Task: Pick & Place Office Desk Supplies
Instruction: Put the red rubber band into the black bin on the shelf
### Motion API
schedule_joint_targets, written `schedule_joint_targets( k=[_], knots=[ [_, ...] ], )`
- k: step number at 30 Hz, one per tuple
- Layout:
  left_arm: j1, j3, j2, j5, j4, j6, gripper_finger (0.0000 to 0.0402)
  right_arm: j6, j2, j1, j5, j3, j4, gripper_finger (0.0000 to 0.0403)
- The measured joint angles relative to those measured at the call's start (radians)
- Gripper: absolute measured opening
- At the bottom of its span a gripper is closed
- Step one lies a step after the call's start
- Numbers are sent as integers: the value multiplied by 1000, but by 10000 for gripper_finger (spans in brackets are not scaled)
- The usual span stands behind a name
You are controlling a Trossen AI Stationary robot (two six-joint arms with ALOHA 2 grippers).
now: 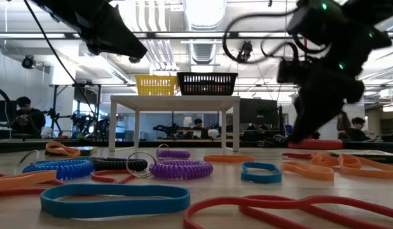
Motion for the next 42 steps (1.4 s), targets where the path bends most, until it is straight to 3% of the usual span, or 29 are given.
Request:
schedule_joint_targets(
  k=[4, 9, 13, 23, 30, 38, 42],
  knots=[
    [-1, 0, 0, 0, 0, 0, 122, -1, 15, -6, 61, -61, 65, 257],
    [-1, 0, 0, 0, 2, 1, 122, -30, 31, -5, 23, -116, 181, 235],
    [0, 0, 0, 0, 6, 3, 122, -31, 46, -5, 14, -124, 202, 186],
    [0, 0, 0, 0, 6, 3, 122, -64, 56, -5, 27, -91, 206, 18],
    [0, 0, 0, 0, 6, 3, 122, -171, 49, -9, 52, 59, 215, 13],
    [0, 0, 0, 0, 5, 3, 122, -423, 49, -35, 60, 341, 220, 13],
    [0, 0, 0, 0, 5, 3, 122, -556, 49, -87, 129, 481, 220, 13]
  ],
)
